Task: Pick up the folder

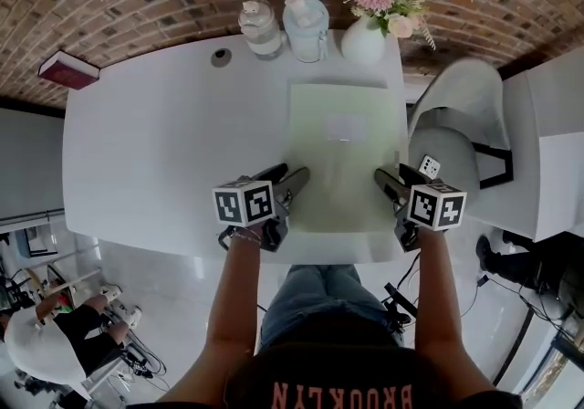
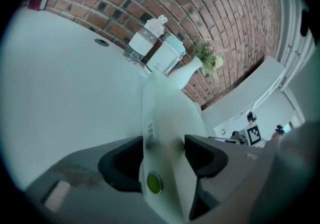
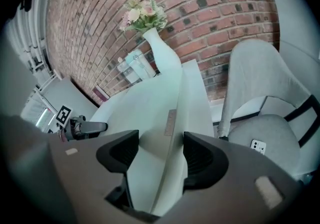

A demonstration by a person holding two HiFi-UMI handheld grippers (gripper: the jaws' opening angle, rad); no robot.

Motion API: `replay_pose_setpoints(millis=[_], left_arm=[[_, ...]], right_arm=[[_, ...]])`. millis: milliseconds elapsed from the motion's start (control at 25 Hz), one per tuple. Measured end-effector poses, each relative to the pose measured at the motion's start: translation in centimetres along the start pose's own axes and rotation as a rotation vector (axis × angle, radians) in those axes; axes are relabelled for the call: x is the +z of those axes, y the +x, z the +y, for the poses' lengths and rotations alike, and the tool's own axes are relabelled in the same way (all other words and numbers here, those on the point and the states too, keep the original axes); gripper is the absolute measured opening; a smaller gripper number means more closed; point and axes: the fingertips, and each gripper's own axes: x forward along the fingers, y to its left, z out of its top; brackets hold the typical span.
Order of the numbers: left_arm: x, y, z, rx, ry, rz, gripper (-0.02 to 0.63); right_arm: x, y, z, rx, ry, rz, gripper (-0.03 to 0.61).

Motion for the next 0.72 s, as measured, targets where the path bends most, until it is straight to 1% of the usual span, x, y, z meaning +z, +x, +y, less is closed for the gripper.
replay_pose_setpoints(millis=[40, 120, 200, 400, 600, 720], left_arm=[[-0.1, 0.1, -0.1, -0.022, -0.021, -0.005, 0.261], [-0.2, 0.2, 0.0, -0.048, -0.044, -0.018, 0.259], [-0.1, 0.2, 0.1, -0.055, -0.047, -0.023, 0.259], [0.2, 0.1, -0.2, -0.034, -0.029, -0.015, 0.249], [0.5, -0.3, -0.6, -0.012, -0.007, -0.001, 0.245], [0.7, -0.7, -1.1, -0.007, 0.007, -0.001, 0.245]], right_arm=[[0.0, 0.0, 0.1, 0.011, -0.004, 0.000, 0.285], [0.0, 0.1, 0.1, 0.029, -0.001, 0.000, 0.284], [0.1, 0.2, 0.1, 0.041, 0.006, 0.001, 0.284], [0.1, 0.1, 0.2, 0.028, 0.015, 0.005, 0.270], [-0.2, -0.2, 0.5, 0.017, 0.030, 0.005, 0.267], [-0.1, -0.6, 0.8, 0.015, 0.022, -0.002, 0.267]])
